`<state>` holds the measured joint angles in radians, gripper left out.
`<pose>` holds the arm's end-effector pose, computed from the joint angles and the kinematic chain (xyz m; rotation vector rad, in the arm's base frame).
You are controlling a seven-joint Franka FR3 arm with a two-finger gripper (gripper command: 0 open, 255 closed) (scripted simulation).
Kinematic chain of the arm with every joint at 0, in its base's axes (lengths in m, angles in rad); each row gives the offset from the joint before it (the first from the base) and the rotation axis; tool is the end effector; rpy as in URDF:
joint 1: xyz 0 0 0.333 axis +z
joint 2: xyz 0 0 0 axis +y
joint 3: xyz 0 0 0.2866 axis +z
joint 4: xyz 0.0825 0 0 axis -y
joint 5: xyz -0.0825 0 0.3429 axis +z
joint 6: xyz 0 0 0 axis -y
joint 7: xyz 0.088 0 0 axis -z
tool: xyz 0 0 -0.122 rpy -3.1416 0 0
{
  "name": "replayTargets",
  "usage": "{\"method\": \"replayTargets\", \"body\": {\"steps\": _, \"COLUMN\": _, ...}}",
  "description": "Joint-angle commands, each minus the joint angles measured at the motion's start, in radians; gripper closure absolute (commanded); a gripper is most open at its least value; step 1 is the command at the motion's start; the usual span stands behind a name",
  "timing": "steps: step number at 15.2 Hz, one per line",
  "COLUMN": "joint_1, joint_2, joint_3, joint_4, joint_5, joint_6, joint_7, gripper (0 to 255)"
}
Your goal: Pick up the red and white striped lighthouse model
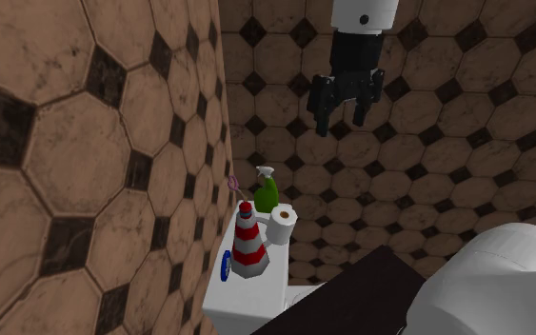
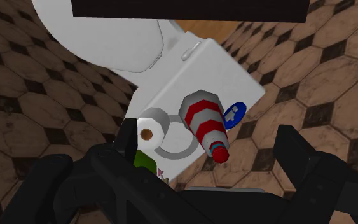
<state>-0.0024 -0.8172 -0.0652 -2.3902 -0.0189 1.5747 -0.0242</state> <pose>0.2781 -0.0257 0.5485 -3.1128 0.0355 -0.0026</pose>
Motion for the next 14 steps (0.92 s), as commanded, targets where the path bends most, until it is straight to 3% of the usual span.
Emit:
{"method": "replayTargets", "body": {"steps": 1, "joint_1": 0.000, "joint_2": 0.000, "joint_3": 0.000, "joint_4": 0.000, "joint_5": 0.000, "joint_6": 0.000, "joint_7": 0.000, "gripper": 0}}
{"method": "replayTargets", "body": {"steps": 7, "joint_1": 0.023, "joint_2": 0.084, "joint_3": 0.010, "joint_4": -0.127, "joint_5": 0.017, "joint_6": 0.249, "joint_7": -0.003, "gripper": 0}}
{"method": "replayTargets", "body": {"steps": 14, "joint_1": 0.056, "joint_2": 0.264, "joint_3": 0.022, "joint_4": -0.206, "joint_5": 0.040, "joint_6": 0.552, "joint_7": -0.012, "gripper": 0}}
